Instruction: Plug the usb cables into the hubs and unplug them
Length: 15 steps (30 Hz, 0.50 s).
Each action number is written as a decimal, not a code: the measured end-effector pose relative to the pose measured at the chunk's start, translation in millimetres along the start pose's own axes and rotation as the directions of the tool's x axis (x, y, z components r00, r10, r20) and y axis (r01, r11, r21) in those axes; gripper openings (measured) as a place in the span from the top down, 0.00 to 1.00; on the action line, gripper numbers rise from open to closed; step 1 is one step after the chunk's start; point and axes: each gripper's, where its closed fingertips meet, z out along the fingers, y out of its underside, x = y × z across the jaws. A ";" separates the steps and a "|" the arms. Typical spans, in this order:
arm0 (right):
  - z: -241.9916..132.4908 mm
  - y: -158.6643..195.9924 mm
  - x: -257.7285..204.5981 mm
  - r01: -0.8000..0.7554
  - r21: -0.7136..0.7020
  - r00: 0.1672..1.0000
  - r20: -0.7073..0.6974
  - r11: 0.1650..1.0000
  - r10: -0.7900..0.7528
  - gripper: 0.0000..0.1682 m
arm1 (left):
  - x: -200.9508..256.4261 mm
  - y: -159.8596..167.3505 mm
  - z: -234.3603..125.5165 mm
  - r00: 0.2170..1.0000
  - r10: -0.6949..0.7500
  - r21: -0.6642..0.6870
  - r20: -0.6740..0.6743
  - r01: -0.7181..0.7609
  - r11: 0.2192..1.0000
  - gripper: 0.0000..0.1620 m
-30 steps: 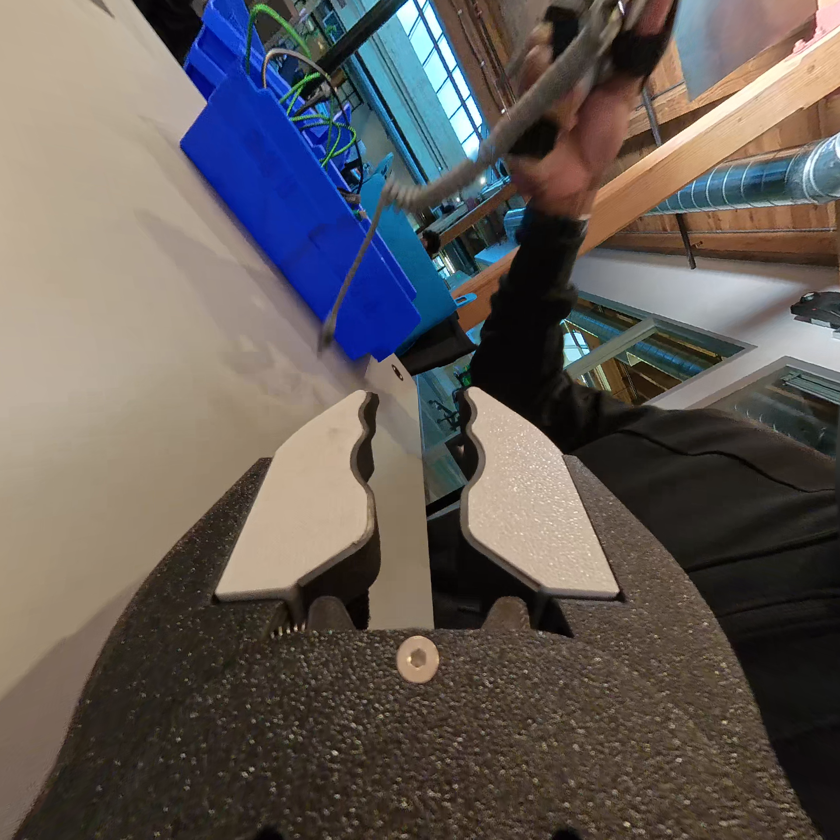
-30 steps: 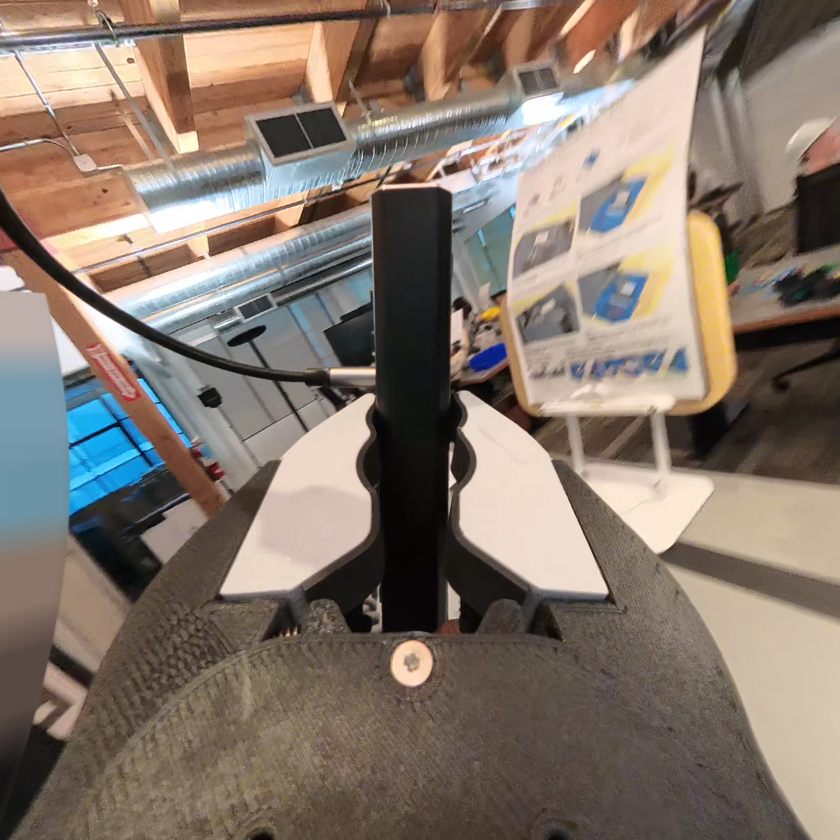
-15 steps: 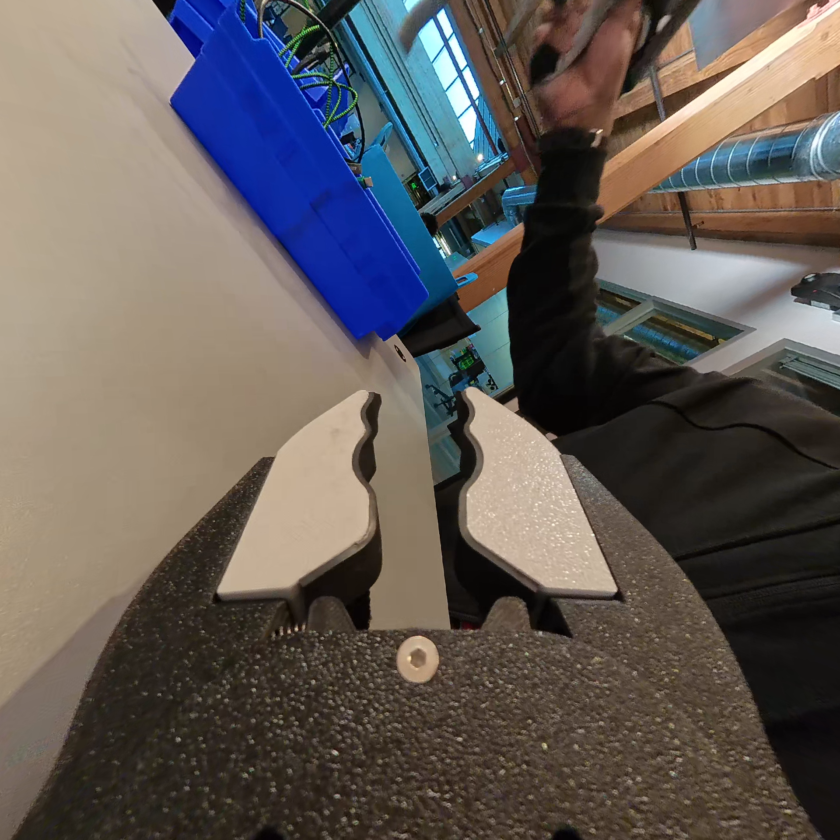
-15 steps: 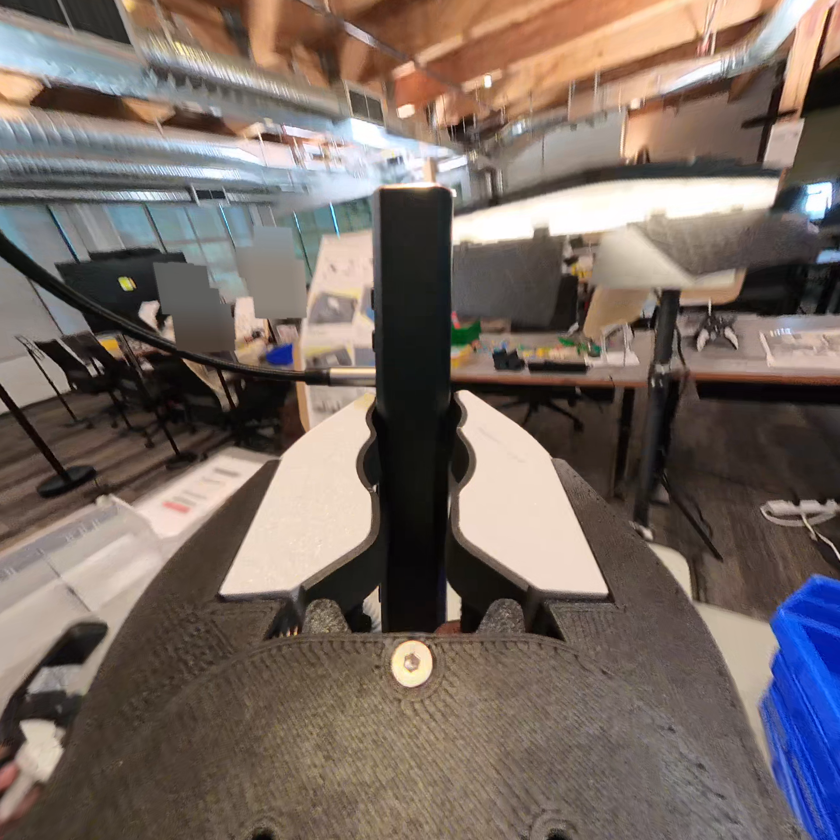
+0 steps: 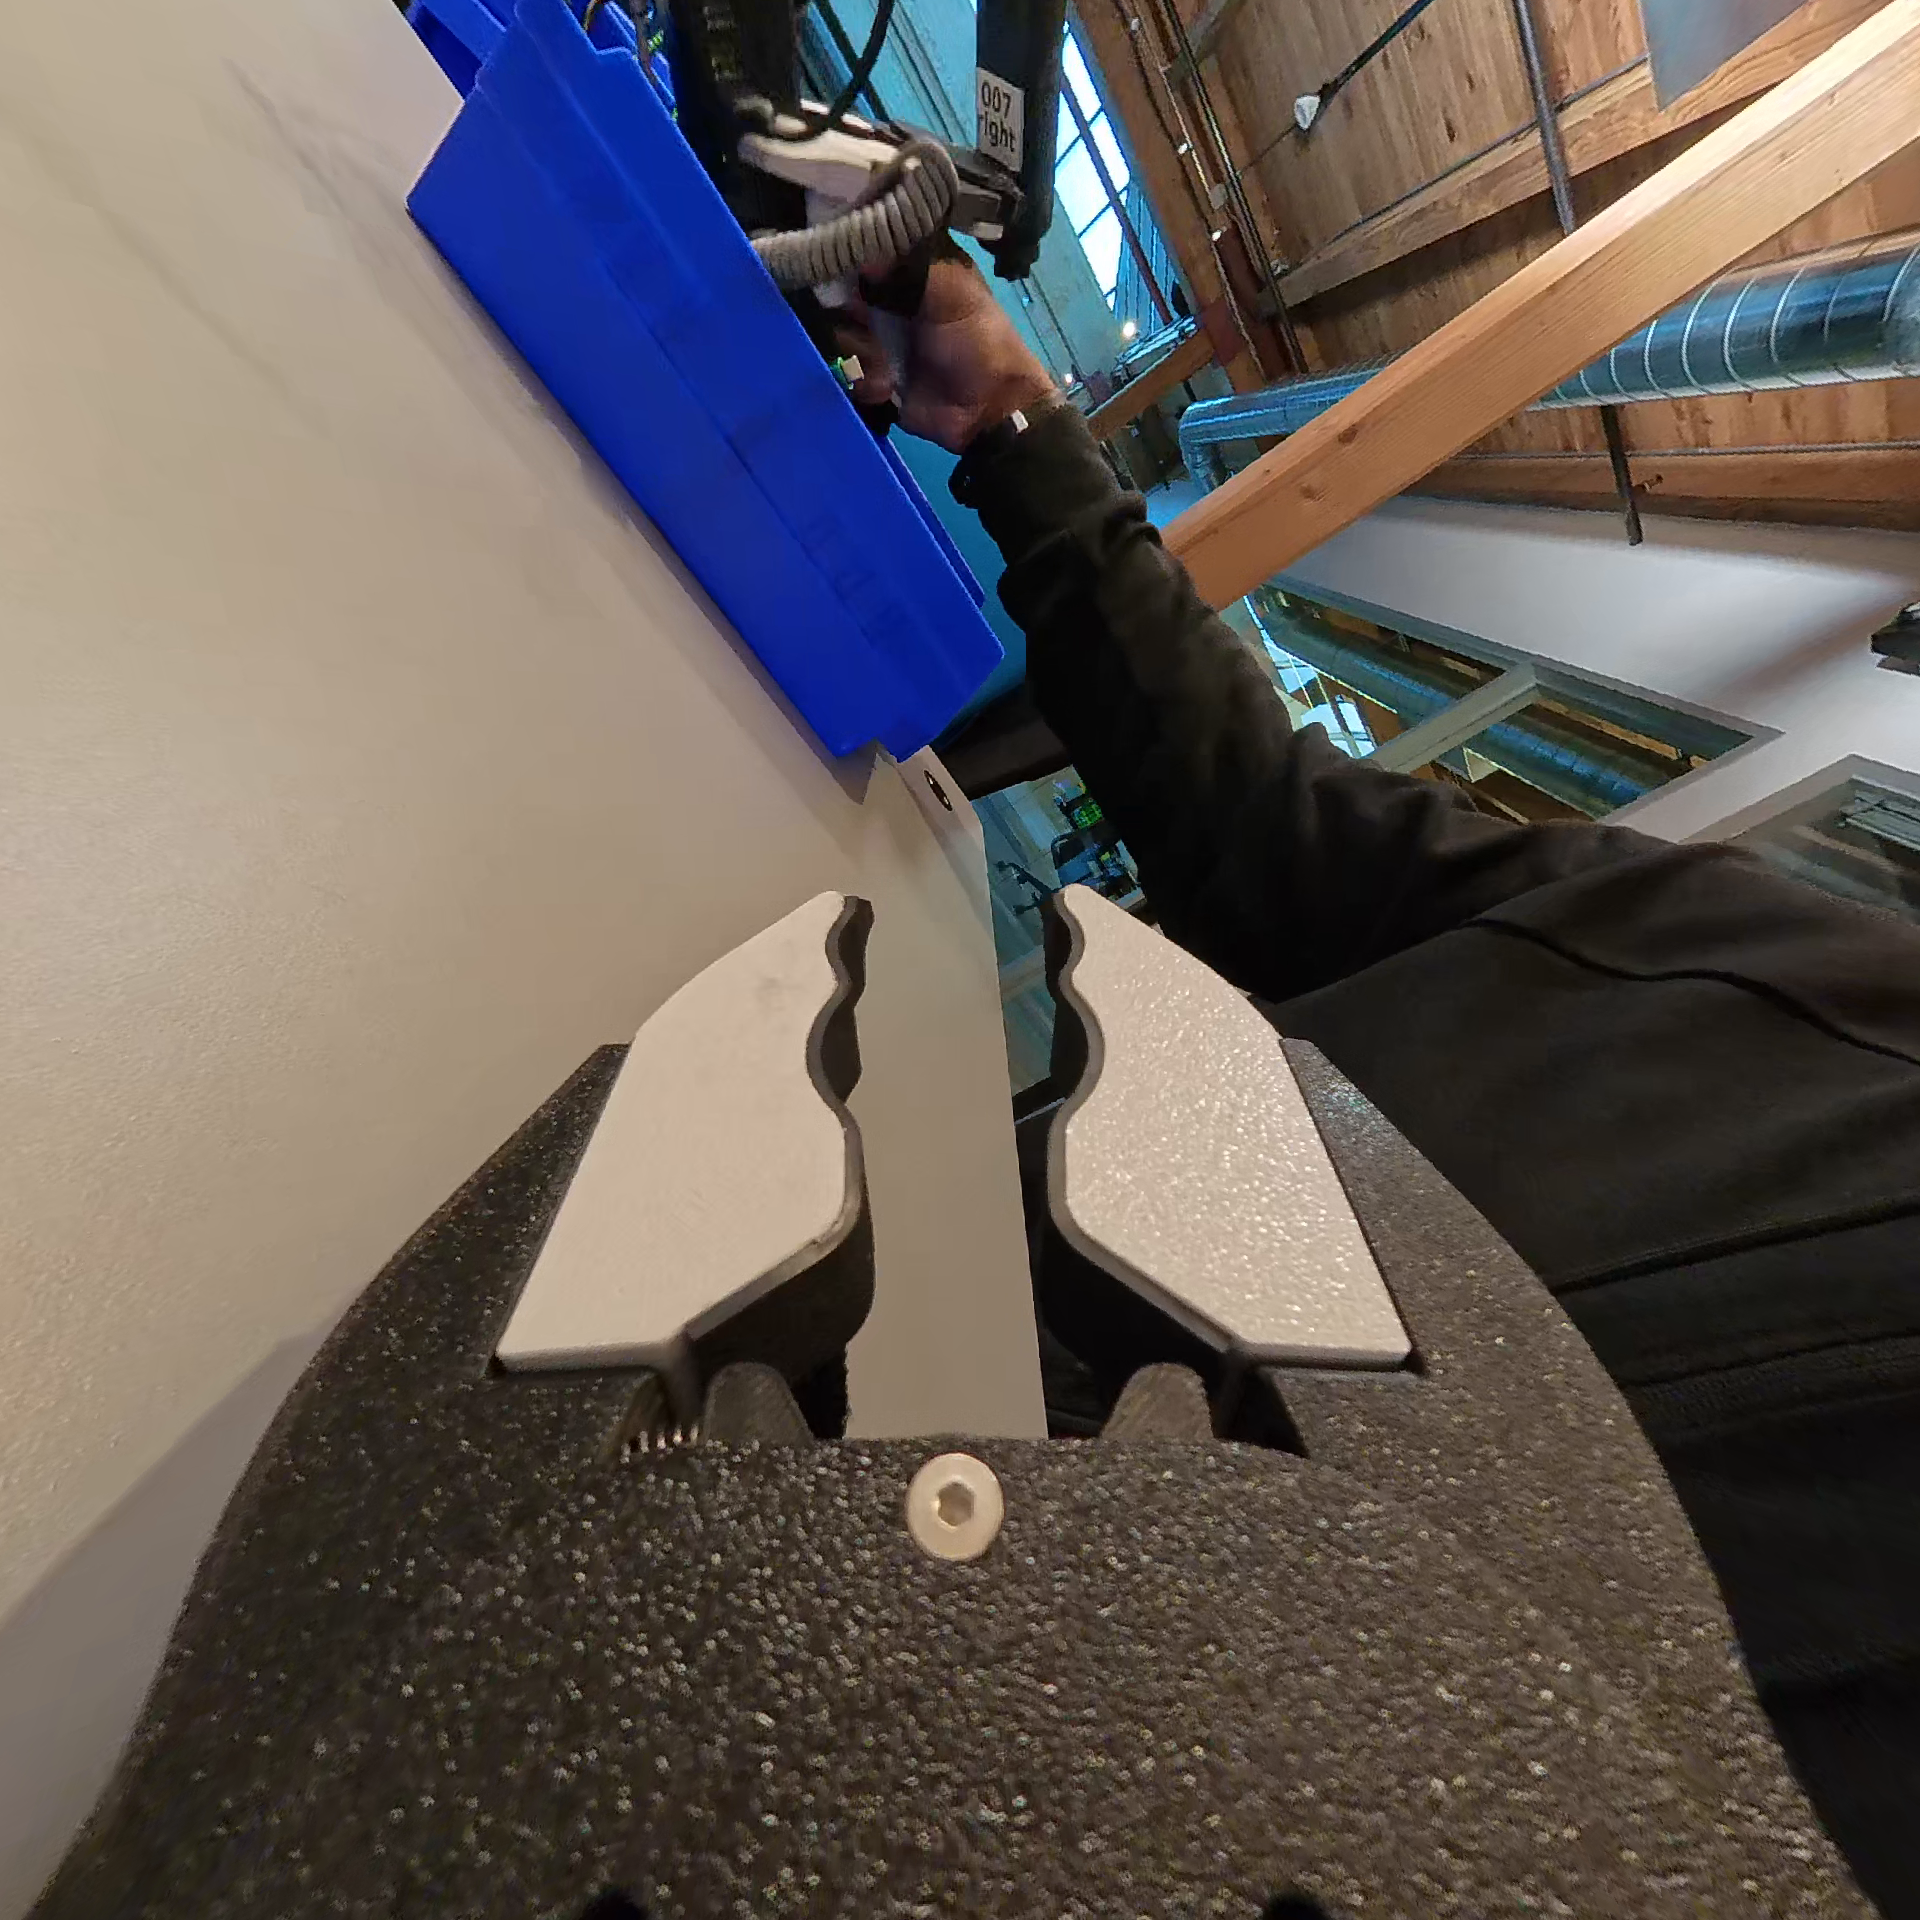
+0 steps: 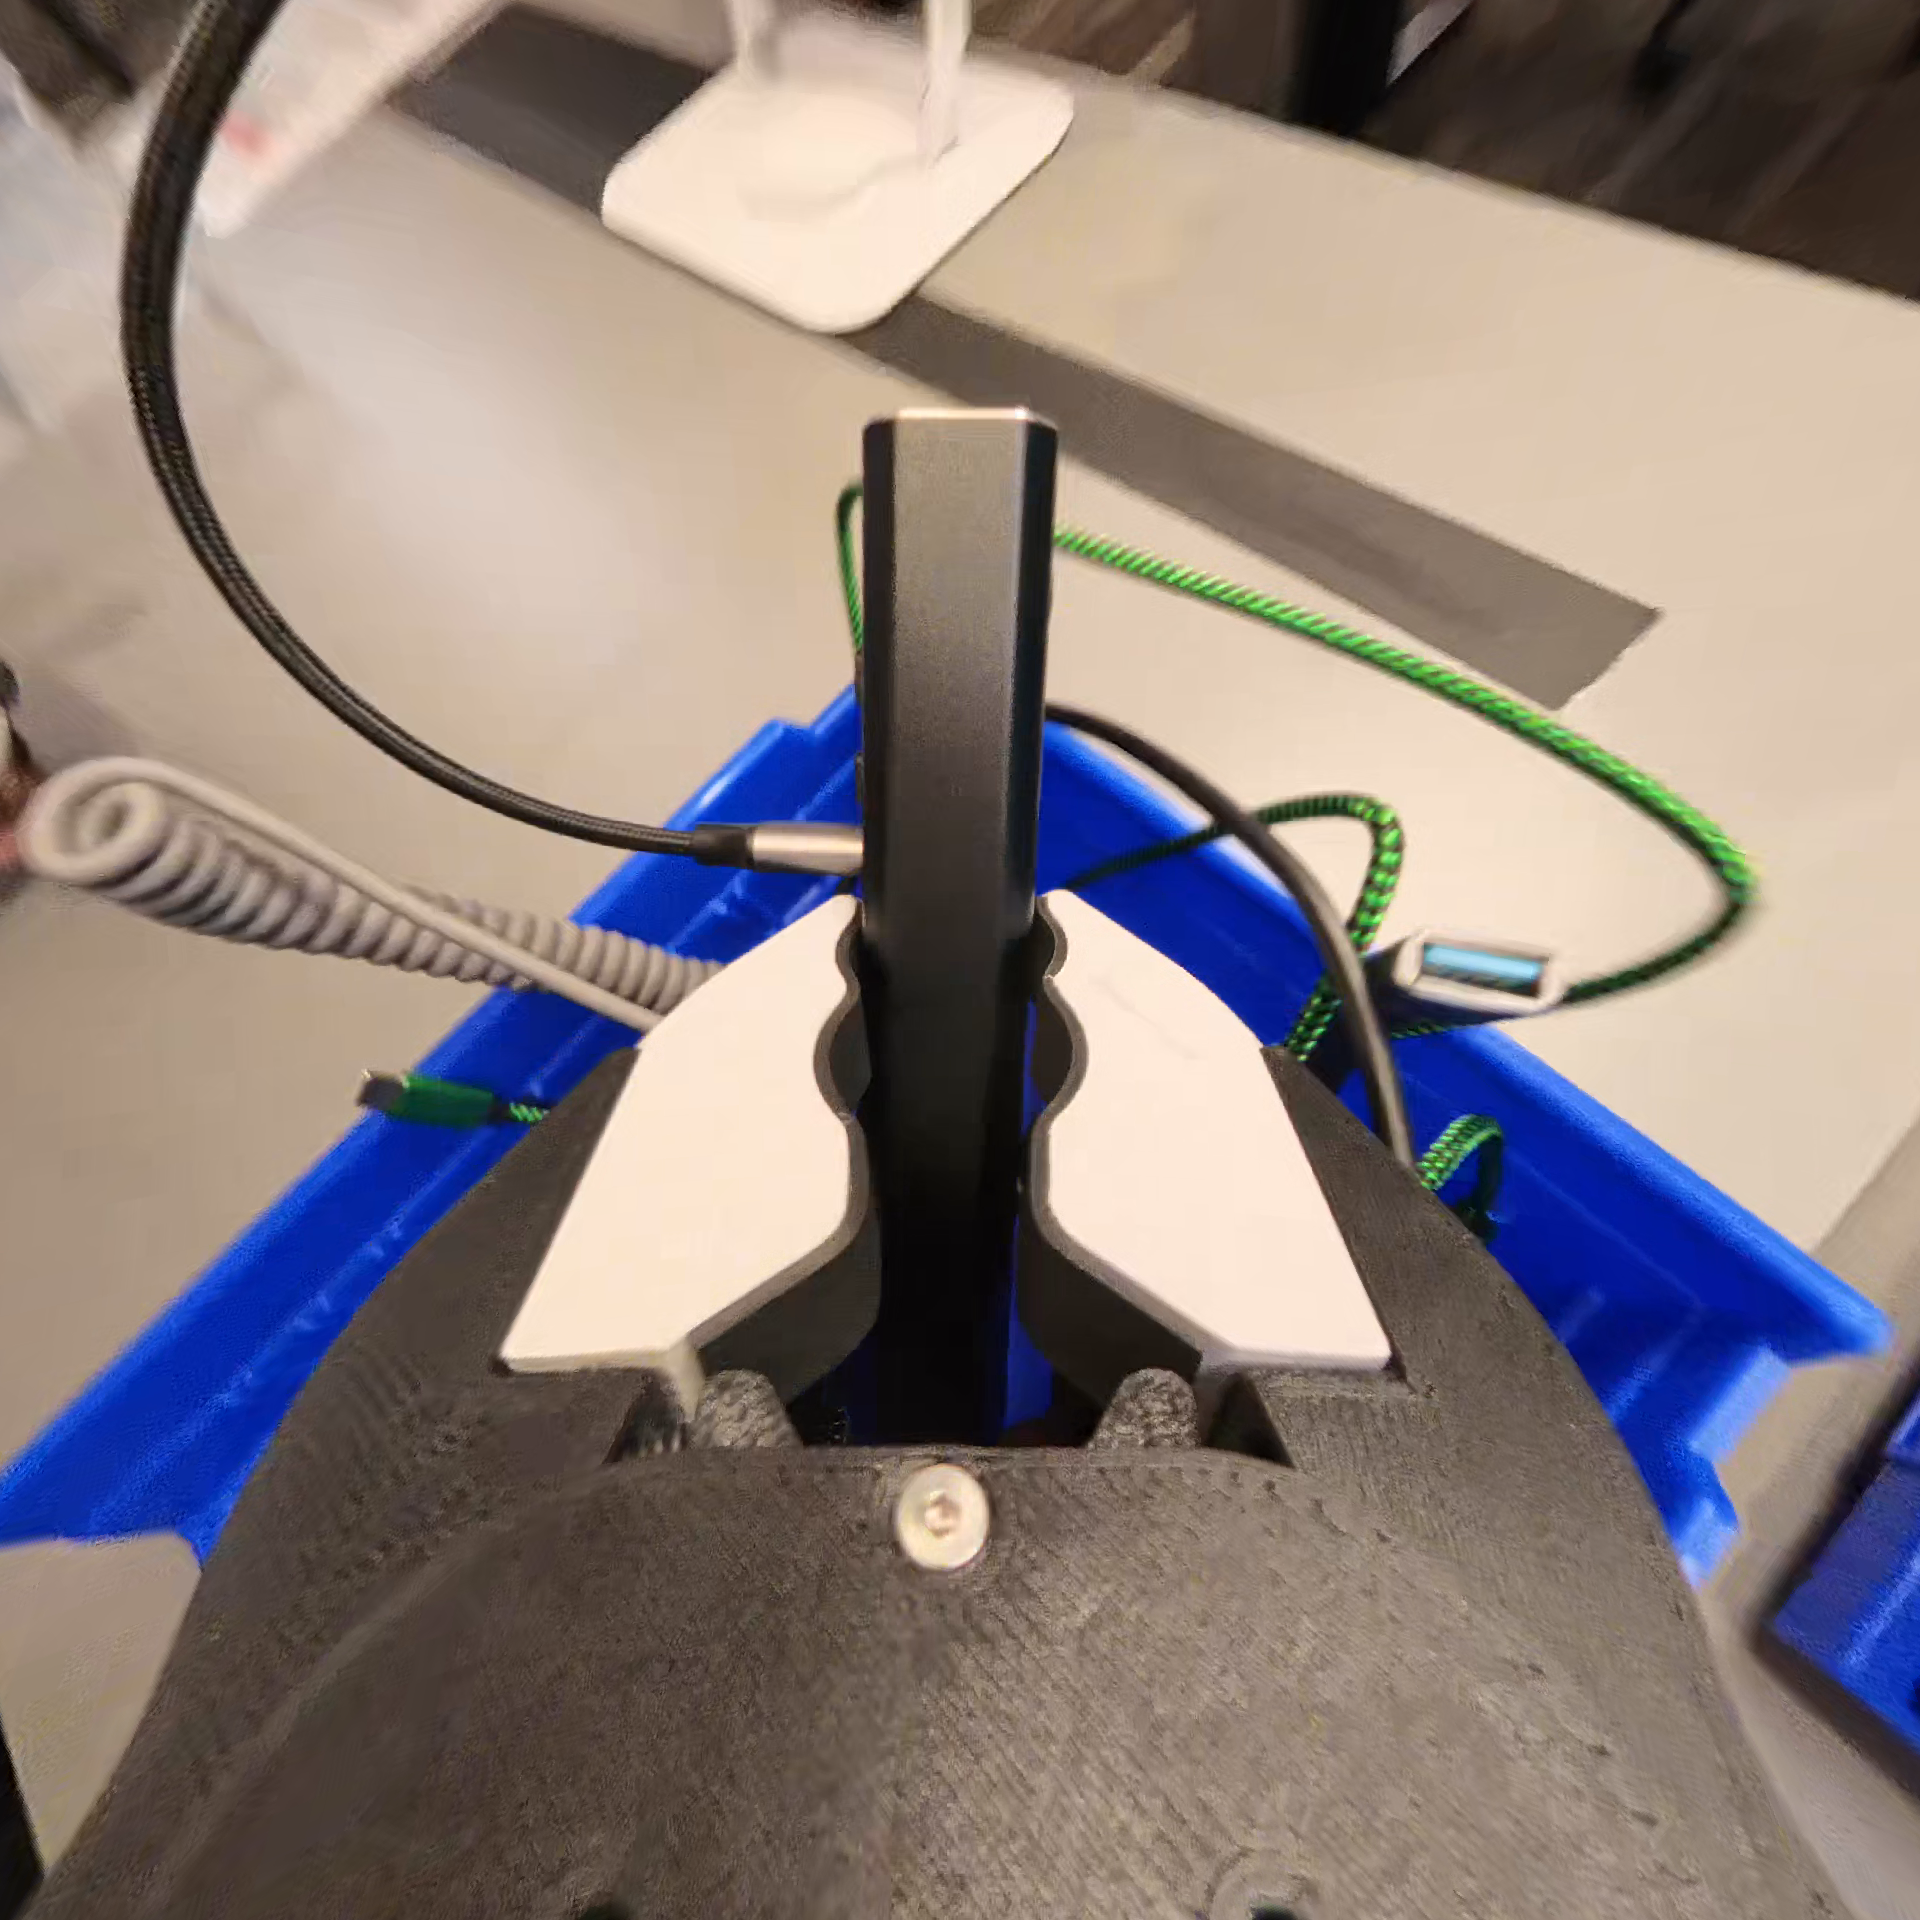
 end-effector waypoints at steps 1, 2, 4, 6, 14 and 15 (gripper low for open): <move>5.5 7.7 -1.3 0.031 -0.060 0.999 0.012 0.998 -0.030 0.84 | -0.4 -0.3 -0.3 1.000 0.000 0.003 0.004 0.000 1.000 0.80; 10.0 17.0 -1.3 0.052 -0.132 0.999 0.014 0.990 -0.050 0.83 | -0.7 -0.6 -0.6 1.000 0.001 0.006 0.006 -0.001 1.000 0.80; 14.4 38.3 1.4 0.072 -0.284 0.997 -0.008 0.956 -0.077 0.84 | -0.9 -1.4 -1.6 1.000 -0.001 0.014 0.008 0.001 1.000 0.80; 12.9 49.9 8.0 0.079 -0.375 0.991 -0.068 0.924 -0.112 0.83 | -0.5 -2.4 -2.3 1.000 -0.002 0.022 0.005 0.001 1.000 0.80; -40.7 -4.1 -10.5 0.061 -0.228 0.981 -0.168 0.972 -0.101 0.74 | 3.4 -0.3 -0.6 1.000 0.011 0.003 -0.017 -0.011 1.000 0.80; -46.9 -7.6 -17.2 0.082 -0.223 0.976 -0.177 0.971 -0.123 0.72 | 5.1 -0.8 -1.2 0.999 0.023 0.008 -0.023 -0.023 1.000 0.80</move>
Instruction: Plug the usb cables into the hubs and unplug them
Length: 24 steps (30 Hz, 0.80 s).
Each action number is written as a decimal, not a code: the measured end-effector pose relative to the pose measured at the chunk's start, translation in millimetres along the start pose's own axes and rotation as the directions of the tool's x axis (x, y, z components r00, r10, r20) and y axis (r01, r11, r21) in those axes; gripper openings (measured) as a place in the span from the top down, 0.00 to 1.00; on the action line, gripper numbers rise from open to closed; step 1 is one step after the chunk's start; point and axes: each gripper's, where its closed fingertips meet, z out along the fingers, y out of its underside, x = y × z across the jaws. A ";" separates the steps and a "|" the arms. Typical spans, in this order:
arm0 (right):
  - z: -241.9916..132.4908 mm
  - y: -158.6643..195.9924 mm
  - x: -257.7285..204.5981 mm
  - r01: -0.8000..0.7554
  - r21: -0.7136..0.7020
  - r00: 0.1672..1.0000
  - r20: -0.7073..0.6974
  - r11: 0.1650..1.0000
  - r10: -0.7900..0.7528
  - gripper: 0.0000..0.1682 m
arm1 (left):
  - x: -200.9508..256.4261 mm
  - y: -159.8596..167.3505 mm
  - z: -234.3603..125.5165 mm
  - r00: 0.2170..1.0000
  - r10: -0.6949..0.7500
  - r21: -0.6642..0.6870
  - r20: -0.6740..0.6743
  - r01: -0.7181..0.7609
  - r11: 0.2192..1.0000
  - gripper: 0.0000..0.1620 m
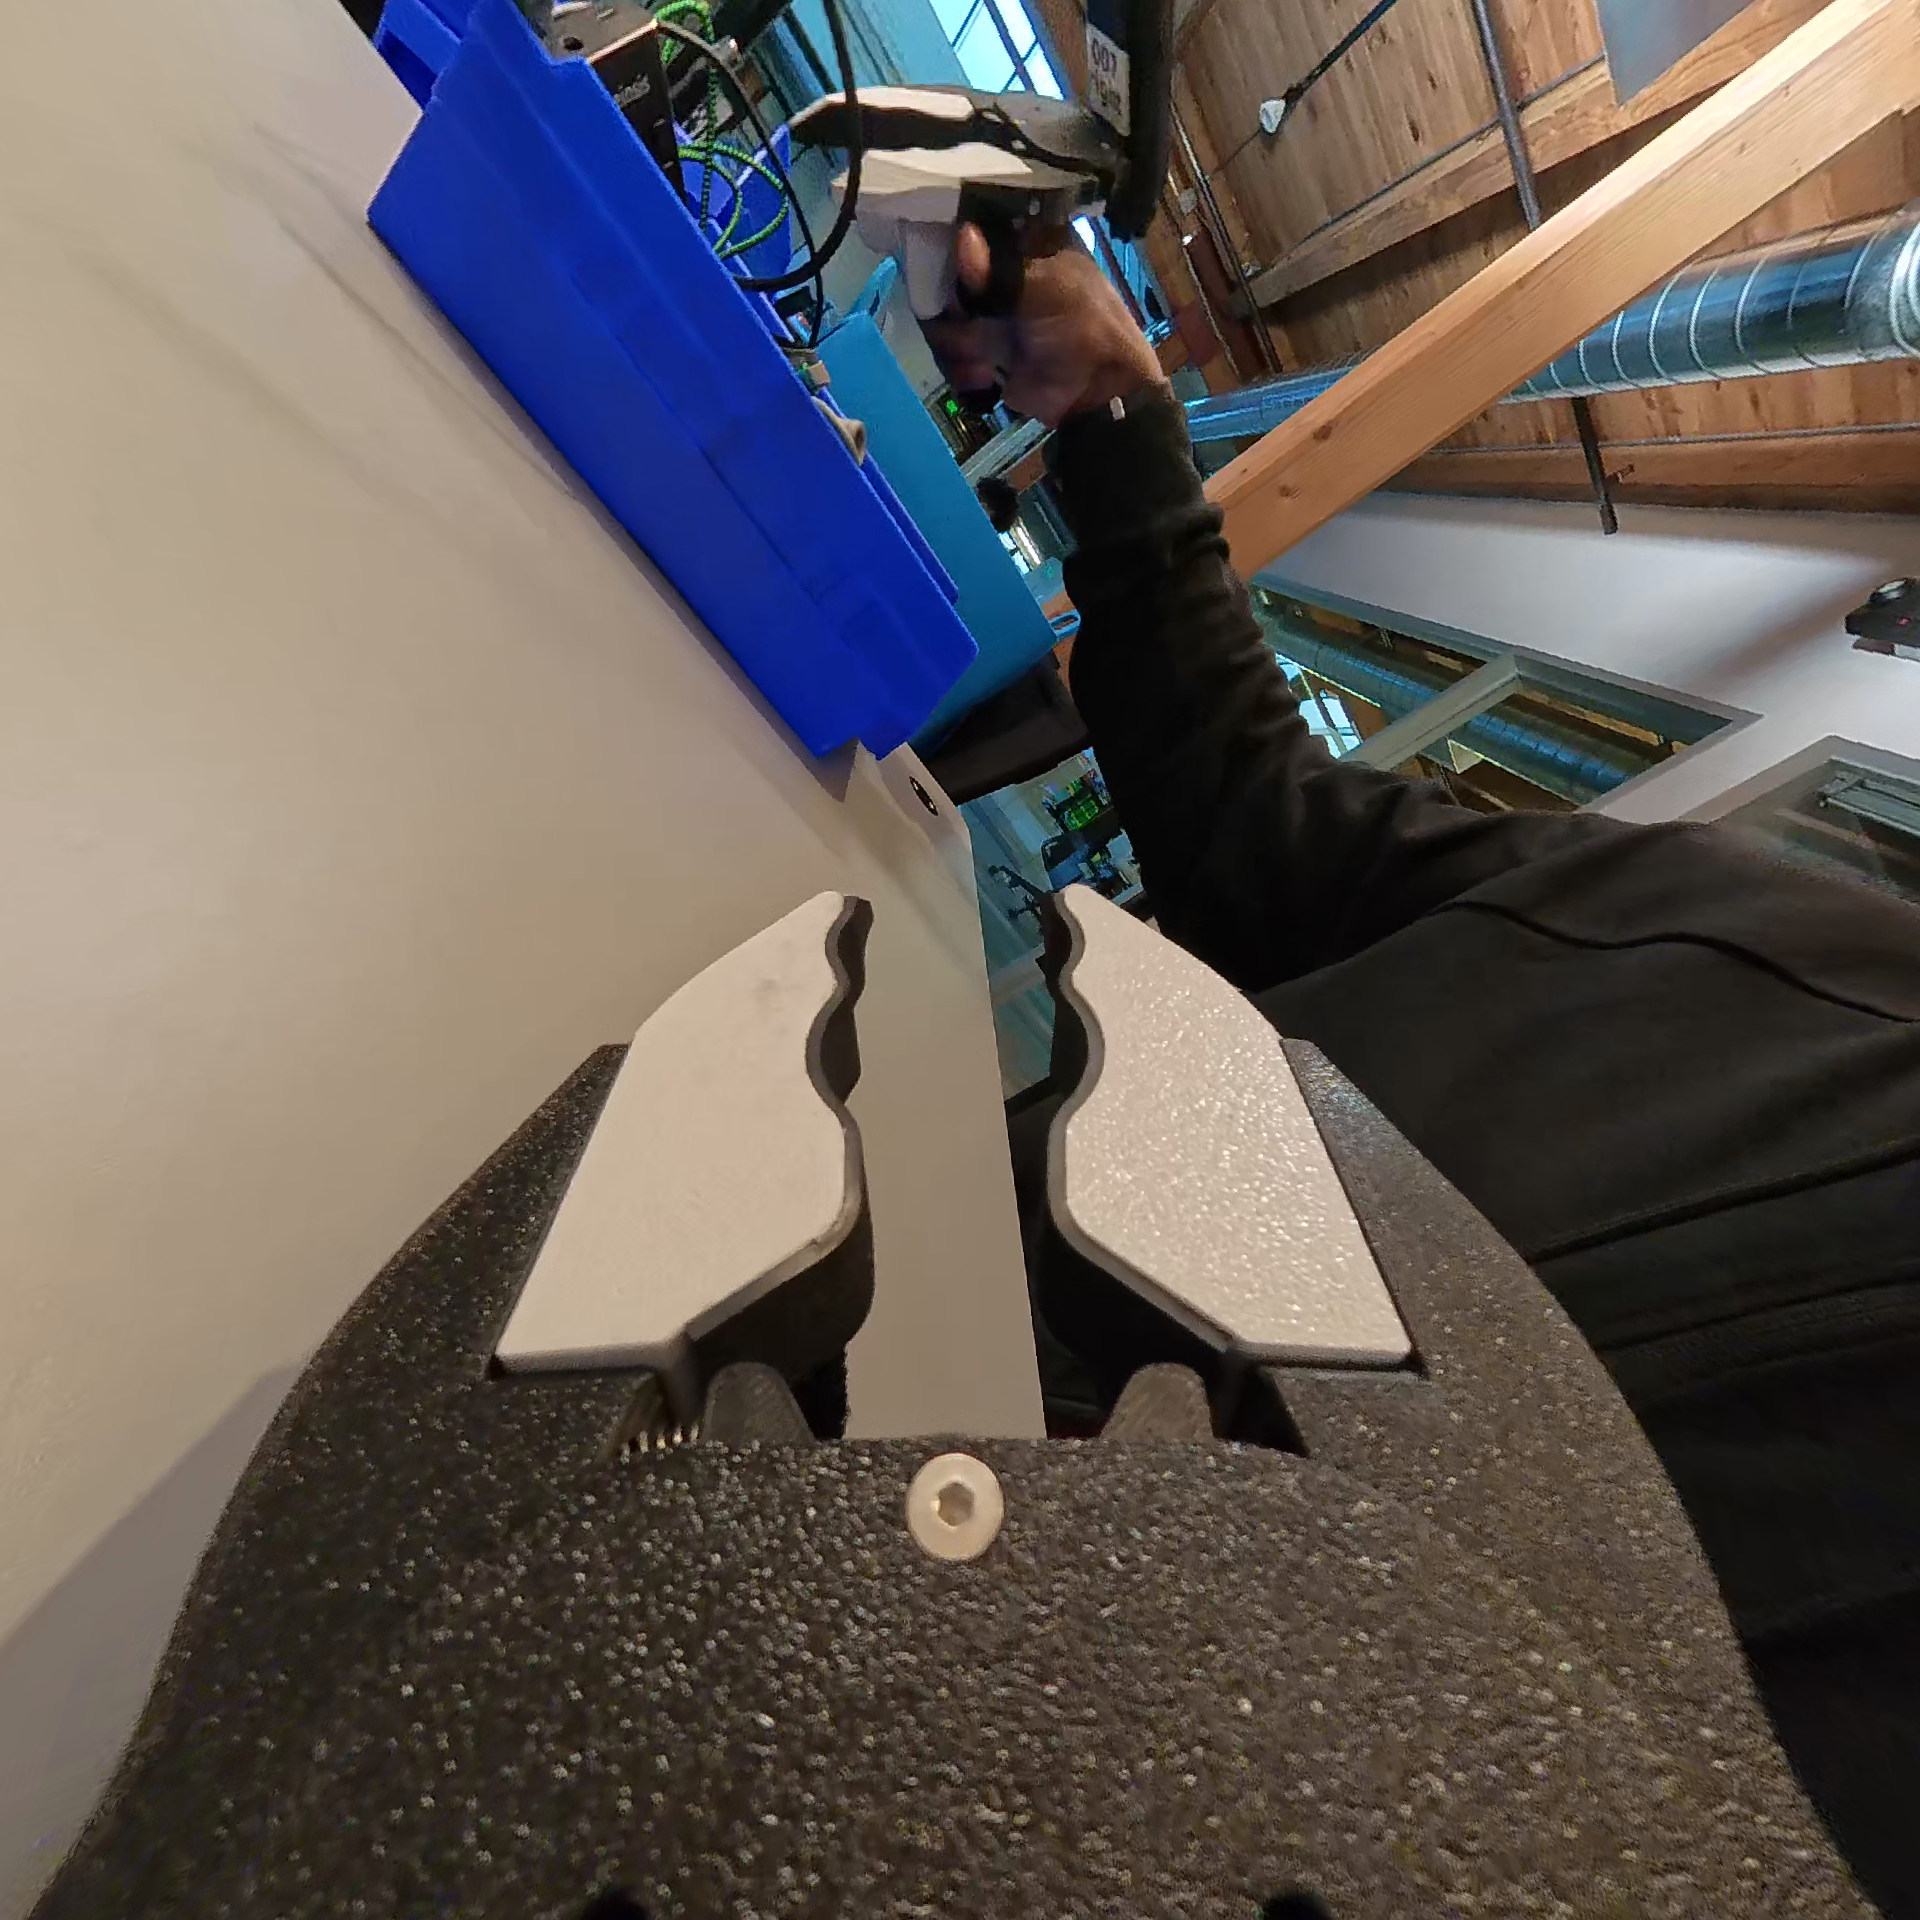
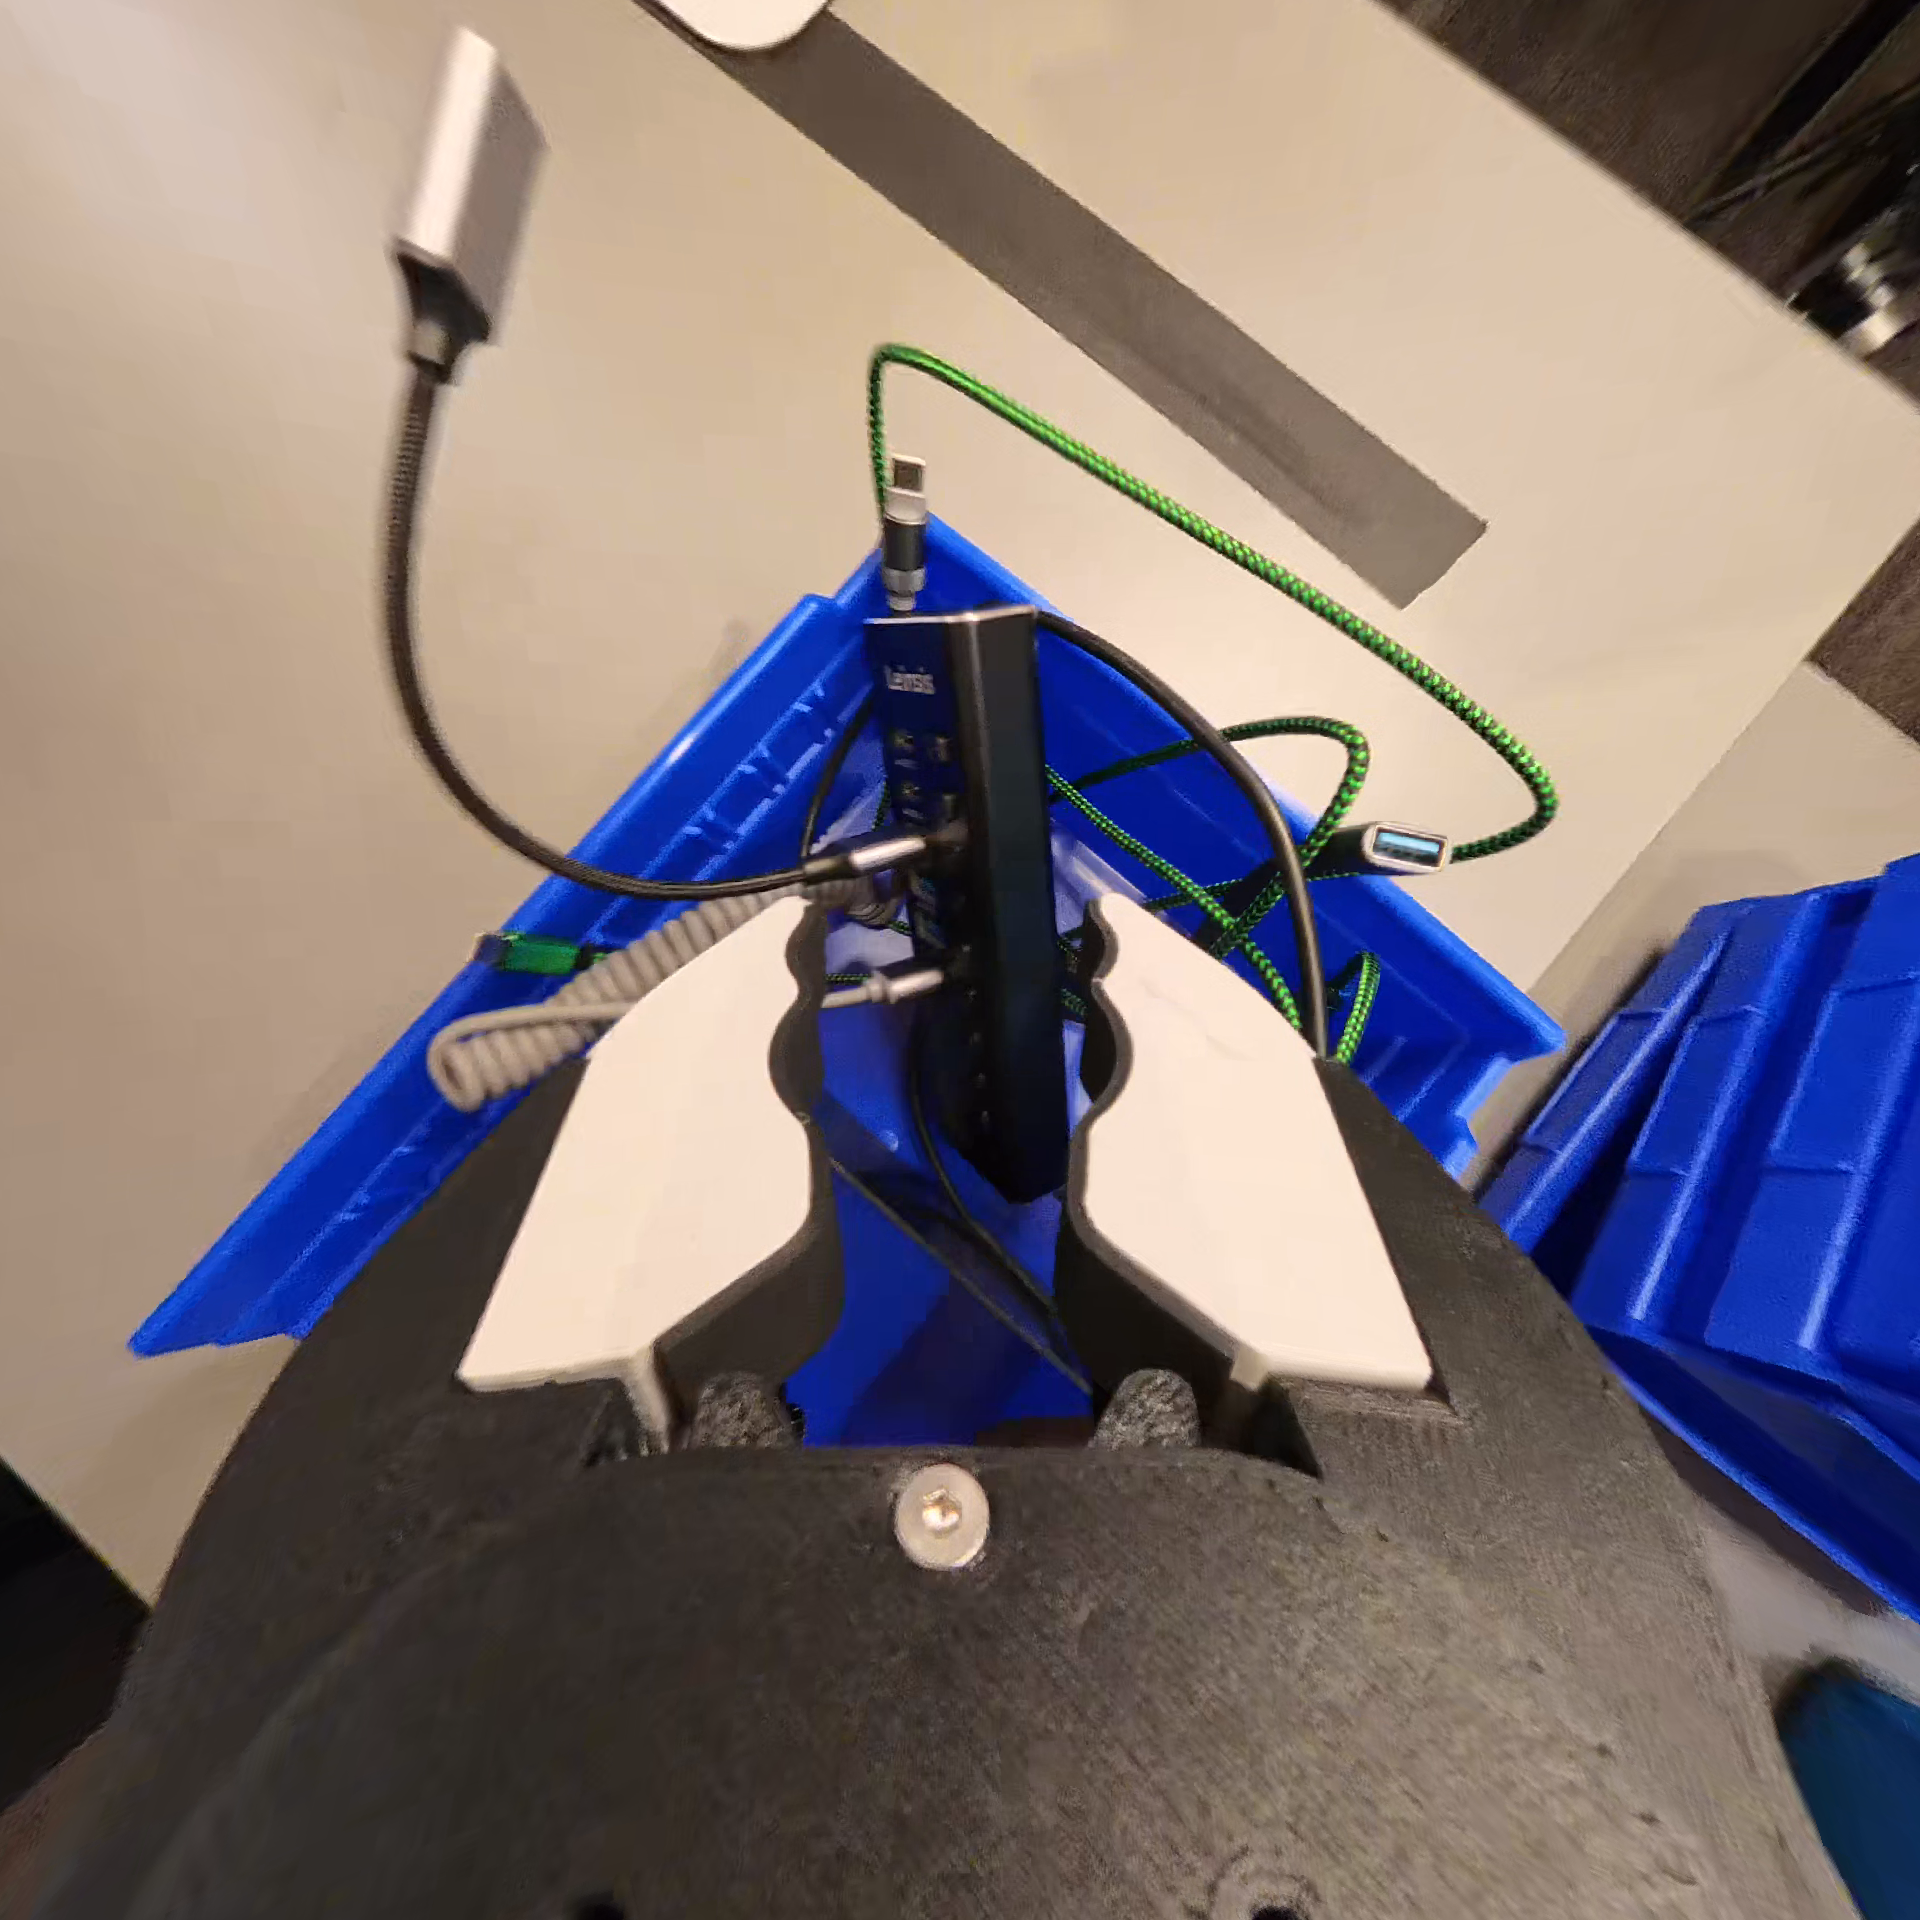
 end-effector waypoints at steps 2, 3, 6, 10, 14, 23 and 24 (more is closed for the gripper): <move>-13.7 -5.0 -16.1 0.042 0.031 0.999 -0.026 0.999 -0.041 0.69 | 2.7 -2.8 -2.5 0.999 0.037 0.018 0.000 -0.037 0.999 0.80; -19.1 -8.0 -27.2 0.056 0.057 0.998 -0.034 0.997 -0.054 0.68 | 3.8 -5.3 -4.6 0.998 0.067 0.033 0.009 -0.068 0.997 0.80; -30.9 -15.2 -68.1 0.071 0.165 0.997 -0.048 0.984 -0.063 0.67 | 1.0 -14.4 -14.2 0.981 0.171 0.075 0.094 -0.178 0.981 0.79; -33.4 -5.7 -123.0 0.002 0.289 0.998 -0.054 0.957 0.014 0.67 | -1.3 -31.0 -36.6 0.906 0.324 0.126 0.270 -0.367 0.922 0.78; -29.3 14.8 -173.0 -0.077 0.412 0.994 -0.034 0.908 0.100 0.61 | 8.9 -43.6 -64.7 0.789 0.443 0.144 0.425 -0.543 0.828 0.66; -24.4 -41.3 -292.7 -0.597 0.745 0.803 0.556 0.299 0.215 0.57 | 78.6 -33.5 -25.6 0.900 0.427 0.511 0.084 -0.407 0.758 0.44; -21.2 -49.2 -296.4 -0.676 0.710 0.737 0.642 0.197 0.213 0.57 | 81.2 -34.6 -18.6 0.920 0.391 0.555 0.023 -0.338 0.760 0.43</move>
